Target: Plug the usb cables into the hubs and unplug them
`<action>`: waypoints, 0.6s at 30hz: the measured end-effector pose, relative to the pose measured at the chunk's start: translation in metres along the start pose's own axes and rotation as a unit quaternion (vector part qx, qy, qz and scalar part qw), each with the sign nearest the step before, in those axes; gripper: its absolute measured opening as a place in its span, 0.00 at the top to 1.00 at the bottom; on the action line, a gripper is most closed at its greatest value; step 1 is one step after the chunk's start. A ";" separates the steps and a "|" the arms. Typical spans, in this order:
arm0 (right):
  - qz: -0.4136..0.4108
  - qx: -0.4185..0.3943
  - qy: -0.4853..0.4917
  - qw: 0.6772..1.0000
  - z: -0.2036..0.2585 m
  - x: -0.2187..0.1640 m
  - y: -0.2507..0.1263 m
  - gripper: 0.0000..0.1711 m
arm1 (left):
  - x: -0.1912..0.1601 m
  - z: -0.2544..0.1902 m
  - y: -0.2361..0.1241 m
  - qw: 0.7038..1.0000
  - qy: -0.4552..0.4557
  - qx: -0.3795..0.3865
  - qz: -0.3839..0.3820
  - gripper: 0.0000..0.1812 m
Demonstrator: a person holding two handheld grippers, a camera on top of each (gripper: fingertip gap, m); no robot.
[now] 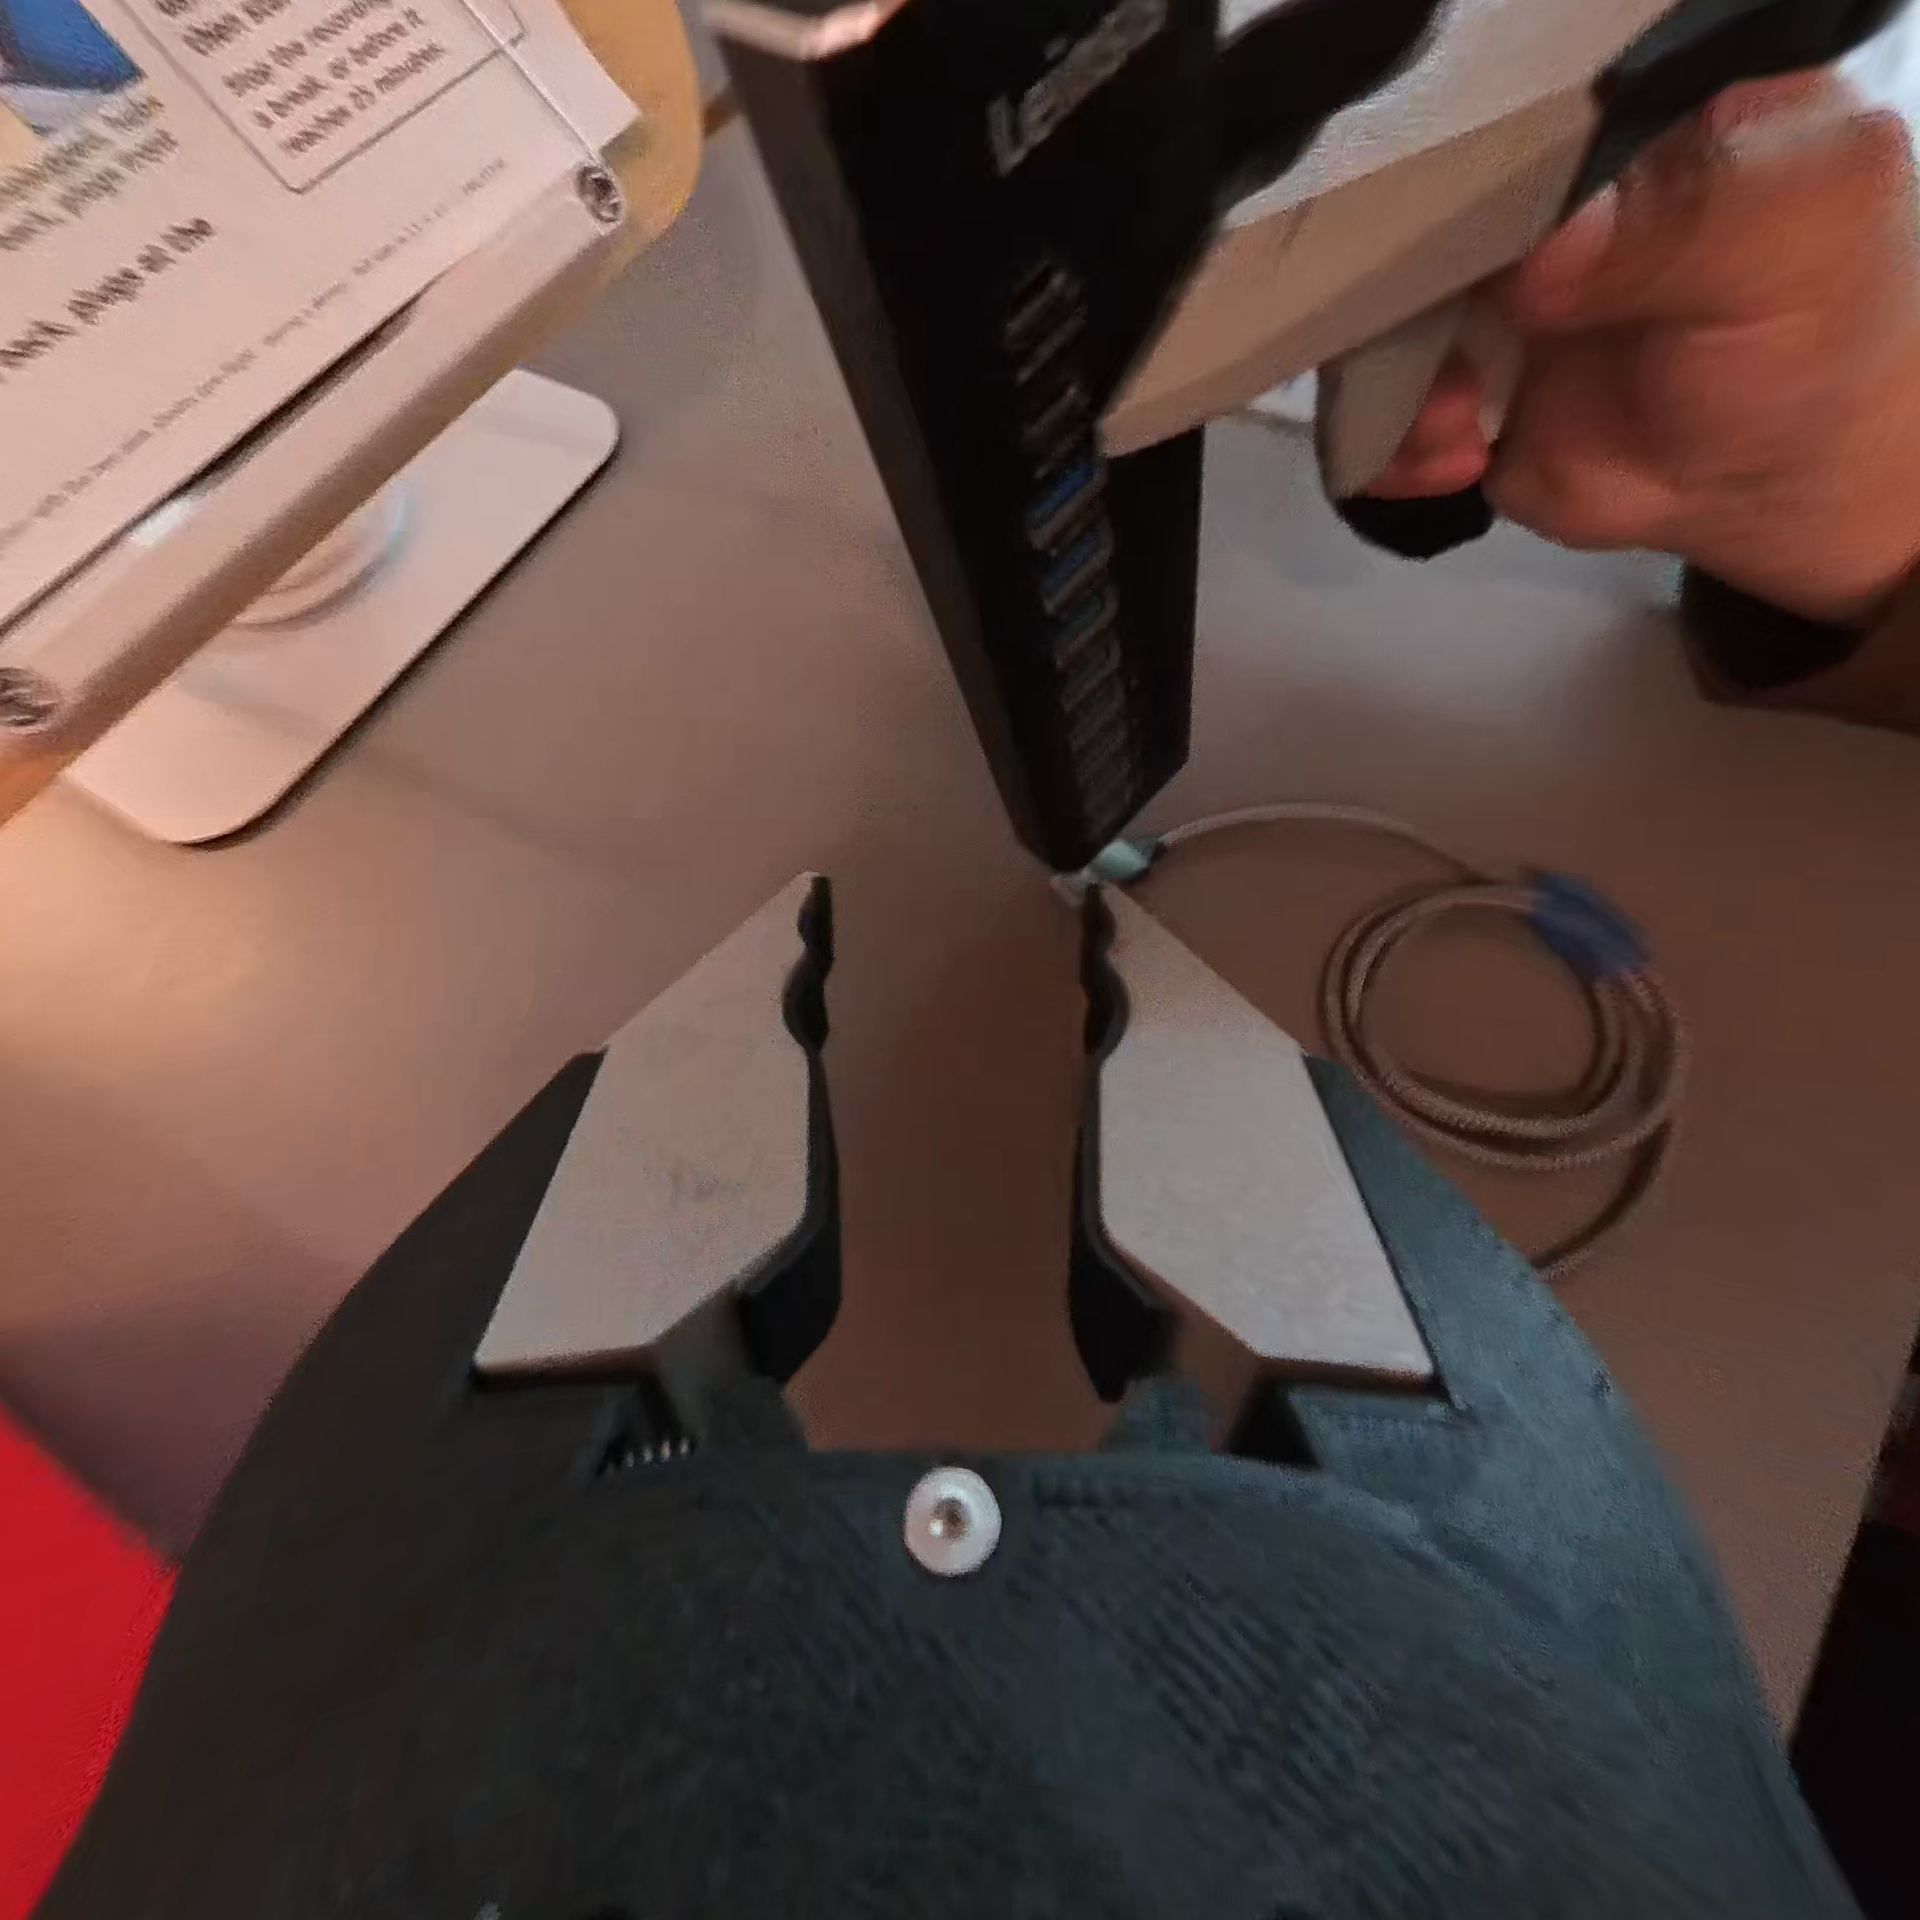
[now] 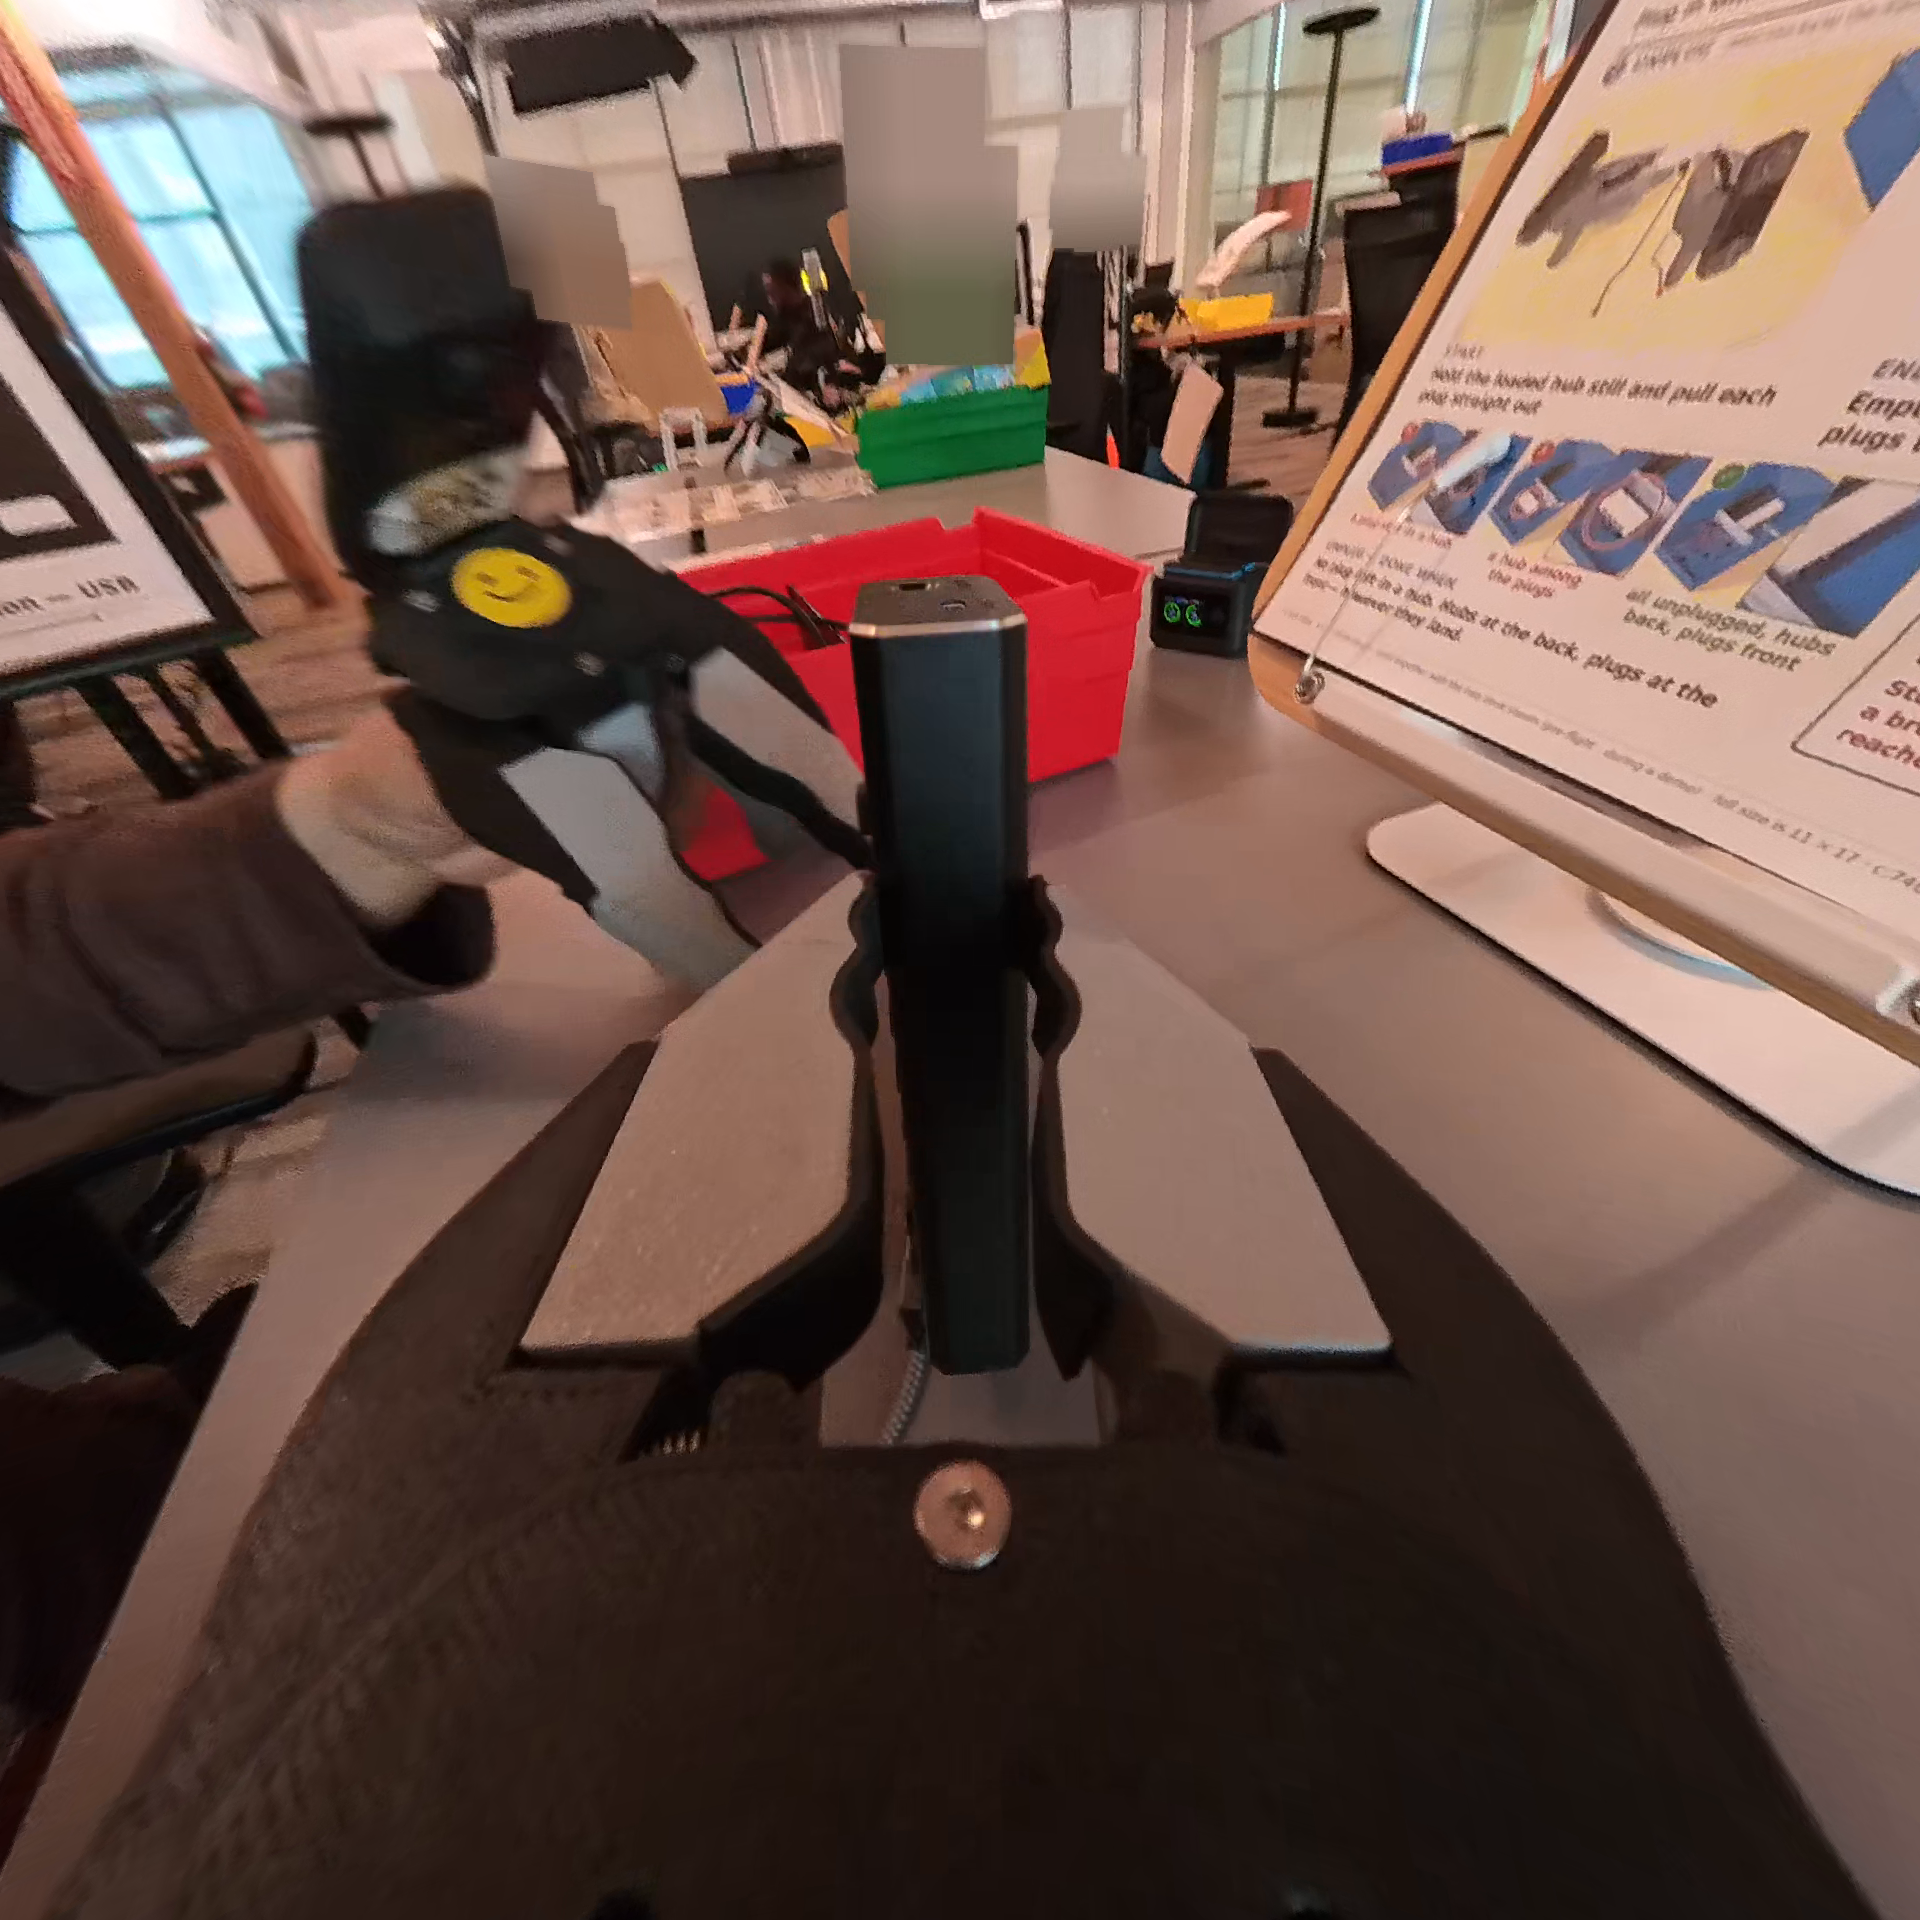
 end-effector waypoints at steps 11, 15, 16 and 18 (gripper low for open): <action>-0.094 0.164 0.031 0.981 0.036 0.021 -0.009 0.86 | 0.036 -0.055 0.040 0.968 0.049 -0.215 -0.120 0.81; -0.094 0.191 0.041 0.976 0.043 0.020 -0.006 0.84 | 0.031 -0.050 0.033 0.972 0.074 -0.185 -0.123 0.85; -0.088 0.185 0.043 0.978 0.042 0.018 -0.004 0.83 | 0.027 -0.045 0.033 0.977 0.082 -0.160 -0.118 0.85; -0.083 0.161 0.044 0.982 0.037 0.017 0.000 0.82 | 0.020 -0.033 0.035 0.985 0.086 -0.112 -0.102 0.85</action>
Point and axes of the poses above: each gripper's, where its closed fingertips meet, y out along the fingers, x out of its top, z = x × y across the jaws, the point moved 2 cm from there along -y, back along the fingers, and after that the axes turned 6 degrees about y, right-handed, at the moved point
